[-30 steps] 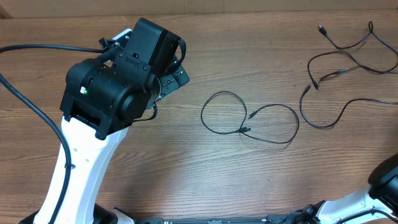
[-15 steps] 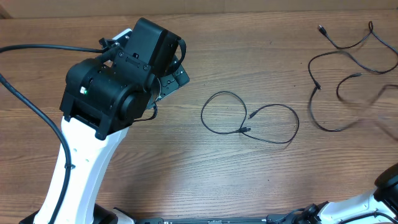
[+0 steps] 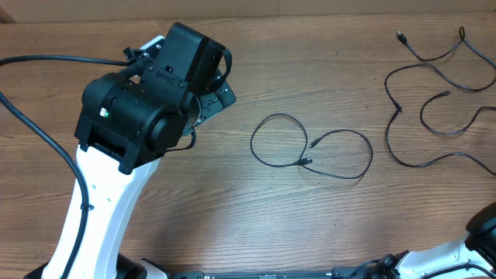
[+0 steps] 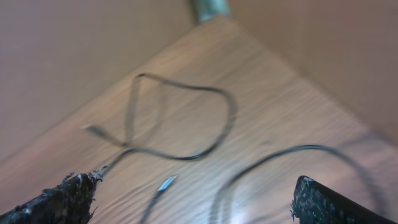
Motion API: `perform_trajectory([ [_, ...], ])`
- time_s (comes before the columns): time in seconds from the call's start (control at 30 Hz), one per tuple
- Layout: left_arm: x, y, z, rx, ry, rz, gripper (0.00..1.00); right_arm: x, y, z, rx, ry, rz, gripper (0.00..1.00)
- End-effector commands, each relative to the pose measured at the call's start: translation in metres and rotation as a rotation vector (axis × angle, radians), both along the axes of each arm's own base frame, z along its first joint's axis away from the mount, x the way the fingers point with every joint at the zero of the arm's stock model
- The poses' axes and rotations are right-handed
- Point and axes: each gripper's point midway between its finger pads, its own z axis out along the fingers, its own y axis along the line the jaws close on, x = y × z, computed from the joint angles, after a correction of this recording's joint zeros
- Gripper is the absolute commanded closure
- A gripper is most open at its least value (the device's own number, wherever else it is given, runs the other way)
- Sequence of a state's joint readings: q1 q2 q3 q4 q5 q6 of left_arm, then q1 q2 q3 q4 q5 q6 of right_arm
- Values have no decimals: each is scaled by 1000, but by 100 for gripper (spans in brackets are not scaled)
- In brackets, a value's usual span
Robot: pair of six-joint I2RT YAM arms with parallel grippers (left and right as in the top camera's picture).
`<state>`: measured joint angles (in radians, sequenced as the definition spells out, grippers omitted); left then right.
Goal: Untangle cables
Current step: 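Move the right gripper back toward the remaining loop at table center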
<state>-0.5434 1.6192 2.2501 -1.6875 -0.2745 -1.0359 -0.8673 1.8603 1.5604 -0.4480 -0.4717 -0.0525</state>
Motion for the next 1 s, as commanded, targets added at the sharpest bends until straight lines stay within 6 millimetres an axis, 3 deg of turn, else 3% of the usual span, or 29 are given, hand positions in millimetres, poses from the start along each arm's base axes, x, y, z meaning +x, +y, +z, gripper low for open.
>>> perform_trajectory([
  [0.0, 0, 4, 2, 24, -13, -6, 0, 28, 49, 11, 70, -68, 179, 0],
  [0.27, 0, 4, 2, 24, -13, -6, 0, 66, 148, -5, 143, 10, 376, 0],
  [0.47, 0, 4, 2, 24, -13, -6, 0, 72, 224, -25, 205, 134, 495, 0],
  [0.7, 0, 4, 2, 24, -13, -6, 0, 51, 308, -48, 219, 300, 715, 0],
  [0.77, 0, 4, 2, 24, -13, -6, 0, 35, 341, -55, 170, 361, 870, 0],
  [0.97, 0, 4, 2, 24, -13, -6, 0, -6, 400, -66, 141, 484, 1120, 0],
])
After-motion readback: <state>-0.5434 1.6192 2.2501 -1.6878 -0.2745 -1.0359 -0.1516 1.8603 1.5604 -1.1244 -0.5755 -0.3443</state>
